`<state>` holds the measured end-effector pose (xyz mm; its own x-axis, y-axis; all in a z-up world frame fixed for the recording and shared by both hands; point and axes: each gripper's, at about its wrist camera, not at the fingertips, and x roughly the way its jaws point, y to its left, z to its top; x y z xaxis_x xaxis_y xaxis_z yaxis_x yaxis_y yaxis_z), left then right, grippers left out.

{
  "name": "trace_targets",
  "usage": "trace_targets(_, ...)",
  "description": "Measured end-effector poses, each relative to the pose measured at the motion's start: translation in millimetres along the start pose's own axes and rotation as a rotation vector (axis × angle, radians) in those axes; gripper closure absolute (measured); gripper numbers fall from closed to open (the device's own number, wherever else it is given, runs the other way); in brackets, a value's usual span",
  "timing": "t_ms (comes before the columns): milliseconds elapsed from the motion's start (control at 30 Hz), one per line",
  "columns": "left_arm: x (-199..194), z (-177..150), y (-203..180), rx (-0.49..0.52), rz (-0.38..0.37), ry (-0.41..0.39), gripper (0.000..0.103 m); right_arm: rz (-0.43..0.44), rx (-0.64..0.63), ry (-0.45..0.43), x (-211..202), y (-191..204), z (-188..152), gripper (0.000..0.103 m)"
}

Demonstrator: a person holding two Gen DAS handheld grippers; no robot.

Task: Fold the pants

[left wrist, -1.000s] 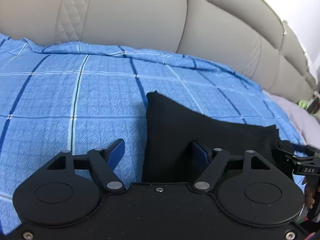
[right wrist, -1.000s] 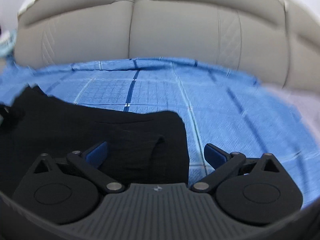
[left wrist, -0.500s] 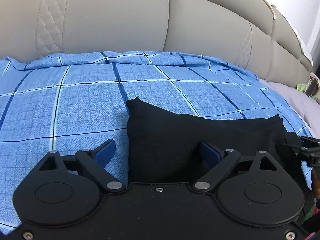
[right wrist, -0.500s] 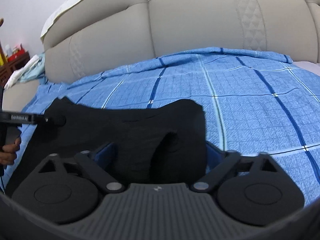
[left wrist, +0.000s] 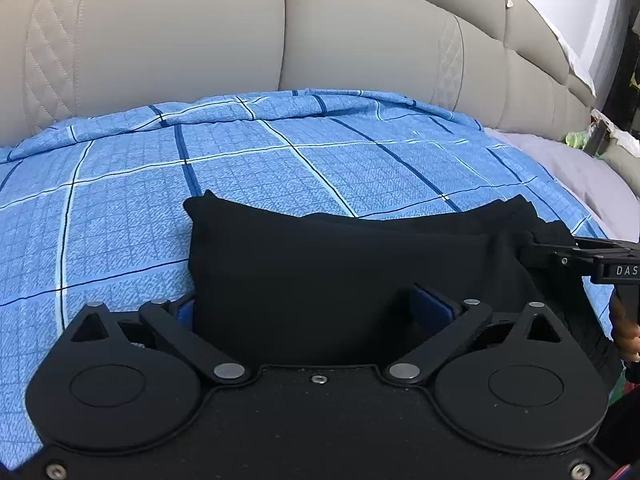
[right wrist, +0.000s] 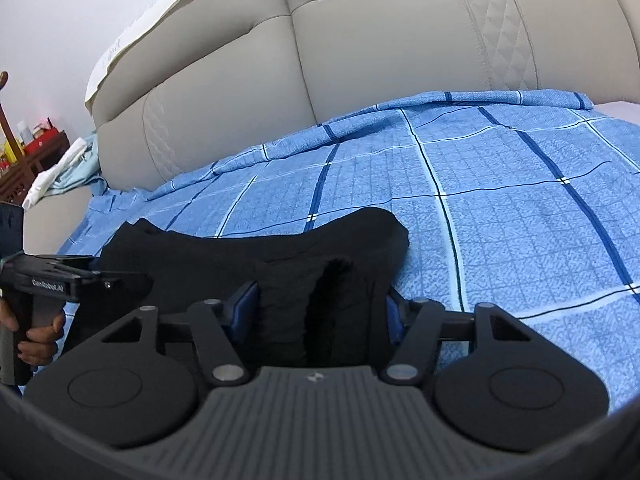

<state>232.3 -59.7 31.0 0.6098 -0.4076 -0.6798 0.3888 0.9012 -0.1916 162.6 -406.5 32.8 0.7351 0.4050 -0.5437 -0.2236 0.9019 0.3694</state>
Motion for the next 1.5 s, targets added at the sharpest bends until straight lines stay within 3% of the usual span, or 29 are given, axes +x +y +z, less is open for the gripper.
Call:
trace_targets(133,-4,-3,3,-0.006,-0.049,-0.008,0.001,0.012,0.044,-0.012,3,-5,1,0.043)
trace_targets(233,-7,-3,10,-0.068,-0.072,-0.022,0.002,0.007,0.076,-0.022,3,-7,0,0.047)
trace_targets(333,-10,-1,15,-0.141,-0.059,-0.032,0.015,-0.004,0.072,-0.027,3,-6,0,0.048)
trace_targets(433,-15,-2,25,-0.198,-0.032,-0.05,0.043,-0.002,0.082,-0.028,3,-6,0,0.052)
trace_targets(467,-18,-4,29,-0.222,-0.001,-0.058,0.064,-0.001,0.087,-0.028,4,-6,0,0.055)
trace_targets(500,-21,-5,32,-0.251,0.048,-0.057,0.078,0.001,0.095,-0.028,4,-5,0,0.058)
trace_targets(600,-39,-2,29,-0.283,0.184,-0.068,0.085,0.014,0.15,-0.017,10,3,1,0.068)
trace_targets(733,-60,-1,39,-0.268,0.303,-0.114,0.087,0.0,0.105,0.017,32,42,8,0.072)
trace_targets(867,-73,4,83,-0.335,0.38,-0.119,0.087,0.043,0.103,0.053,72,73,26,0.072)
trace_targets(1033,-78,39,137,-0.299,0.489,-0.143,0.087,0.063,0.018,0.061,131,130,55,0.072)
trace_targets(1200,-49,68,182,-0.329,0.532,-0.132,0.087,0.05,-0.018,0.041,179,163,81,0.072)
trace_targets(1367,-11,66,190,-0.271,0.585,-0.101,0.082,-0.041,-0.074,0.04,211,170,81,0.071)
trace_targets(1500,-4,55,193,-0.248,0.578,-0.12,0.075,-0.047,-0.07,0.018,212,160,73,0.067)
